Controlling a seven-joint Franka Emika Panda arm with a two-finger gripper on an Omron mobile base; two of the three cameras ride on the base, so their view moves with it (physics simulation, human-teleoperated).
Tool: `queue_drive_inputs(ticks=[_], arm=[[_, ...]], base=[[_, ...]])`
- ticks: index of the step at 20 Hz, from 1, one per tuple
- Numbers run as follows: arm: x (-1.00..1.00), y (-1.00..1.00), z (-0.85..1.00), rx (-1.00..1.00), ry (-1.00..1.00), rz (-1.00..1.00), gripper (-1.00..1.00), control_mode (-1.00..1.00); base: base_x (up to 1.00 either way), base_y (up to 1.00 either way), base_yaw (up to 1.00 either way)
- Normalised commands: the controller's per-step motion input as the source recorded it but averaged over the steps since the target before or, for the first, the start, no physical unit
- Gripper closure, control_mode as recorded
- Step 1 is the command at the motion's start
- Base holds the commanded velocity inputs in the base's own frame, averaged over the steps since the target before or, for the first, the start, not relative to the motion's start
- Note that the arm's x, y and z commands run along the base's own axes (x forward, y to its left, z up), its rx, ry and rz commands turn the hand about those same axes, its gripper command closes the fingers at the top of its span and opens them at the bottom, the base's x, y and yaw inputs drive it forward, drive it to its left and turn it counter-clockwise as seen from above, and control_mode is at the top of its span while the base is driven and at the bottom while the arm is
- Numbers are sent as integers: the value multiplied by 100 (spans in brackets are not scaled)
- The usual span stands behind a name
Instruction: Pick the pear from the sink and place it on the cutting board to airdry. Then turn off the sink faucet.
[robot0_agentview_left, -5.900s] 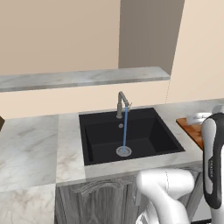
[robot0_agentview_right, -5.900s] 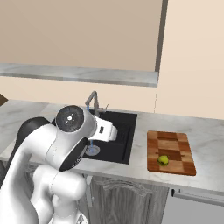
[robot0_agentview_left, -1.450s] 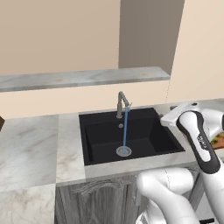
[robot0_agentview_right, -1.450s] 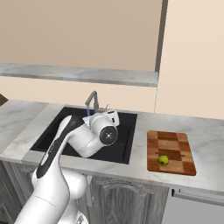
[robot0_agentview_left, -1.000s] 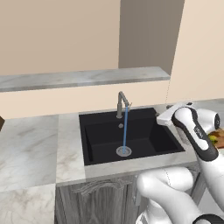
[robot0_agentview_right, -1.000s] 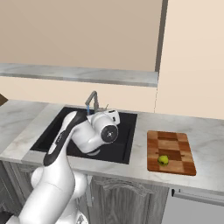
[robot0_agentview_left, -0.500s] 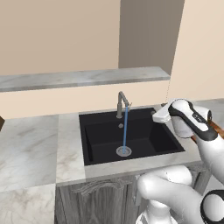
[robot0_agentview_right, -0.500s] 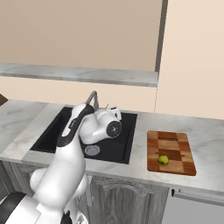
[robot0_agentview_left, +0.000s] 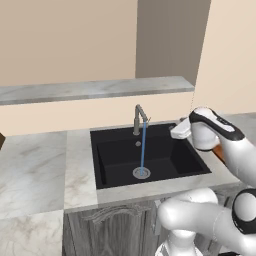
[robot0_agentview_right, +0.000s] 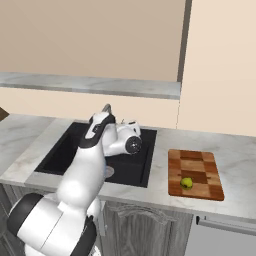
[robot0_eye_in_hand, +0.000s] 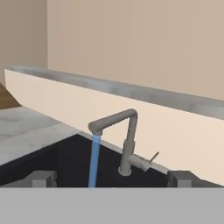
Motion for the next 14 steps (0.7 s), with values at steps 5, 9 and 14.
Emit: queue_drive_inputs(ticks=[5,9,14], arm=[[24,5,-23,0,0,0,-100,-100],[28,13,-13,0,0,0,-100,-100],[26,6,-10,0,0,0,-100,-100]], base=[[0,0,0],[0,0,0],[0,0,0]])
